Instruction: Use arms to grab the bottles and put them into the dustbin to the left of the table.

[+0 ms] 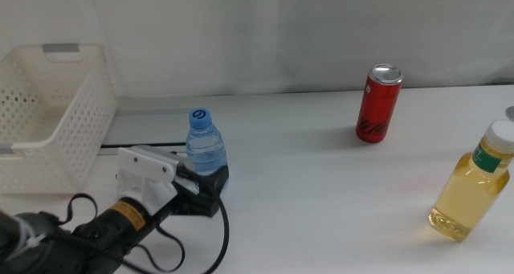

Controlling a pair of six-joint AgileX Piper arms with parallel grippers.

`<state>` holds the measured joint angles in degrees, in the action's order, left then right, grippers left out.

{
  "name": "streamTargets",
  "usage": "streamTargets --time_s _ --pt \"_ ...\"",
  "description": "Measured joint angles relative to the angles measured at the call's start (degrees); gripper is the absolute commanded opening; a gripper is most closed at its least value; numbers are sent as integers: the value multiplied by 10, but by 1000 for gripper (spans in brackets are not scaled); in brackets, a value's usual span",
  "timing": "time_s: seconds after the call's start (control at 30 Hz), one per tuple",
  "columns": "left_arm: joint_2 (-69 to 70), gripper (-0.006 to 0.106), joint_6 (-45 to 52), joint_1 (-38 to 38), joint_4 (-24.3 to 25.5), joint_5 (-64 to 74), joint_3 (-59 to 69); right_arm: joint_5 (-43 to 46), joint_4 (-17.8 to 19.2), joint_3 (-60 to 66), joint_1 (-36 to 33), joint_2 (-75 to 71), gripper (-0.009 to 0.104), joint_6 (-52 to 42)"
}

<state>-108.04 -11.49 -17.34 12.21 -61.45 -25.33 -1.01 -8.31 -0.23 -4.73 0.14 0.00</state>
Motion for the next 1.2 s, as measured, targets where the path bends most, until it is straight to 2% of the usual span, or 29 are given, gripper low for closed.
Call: streamTargets --time_s 0.13,0.57,0.63,0.7,0.73,0.77,0.8,1.03,1.2 --pt "-33 92 0 0 -34 -2 -27 0 0 0 0 0 103 0" --pt "-87 89 4 0 -34 5 -113 0 0 0 0 0 103 0" --pt "-90 81 4 -2 -33 11 -119 0 0 0 0 0 103 0" --pt "-91 63 4 -5 -32 17 -123 0 0 0 0 0 103 0" --pt "-91 31 4 -6 -28 20 -125 0 0 0 0 0 103 0" --pt "-91 16 4 -6 -28 23 -127 0 0 0 0 0 103 0" --pt "-91 -4 4 -6 -28 26 -128 0 0 0 0 0 103 0" --pt "-82 -3 -11 -6 -31 57 -139 0 0 0 0 0 103 0" --pt "-30 -3 -25 -6 -31 204 -170 0 0 0 0 0 103 0"
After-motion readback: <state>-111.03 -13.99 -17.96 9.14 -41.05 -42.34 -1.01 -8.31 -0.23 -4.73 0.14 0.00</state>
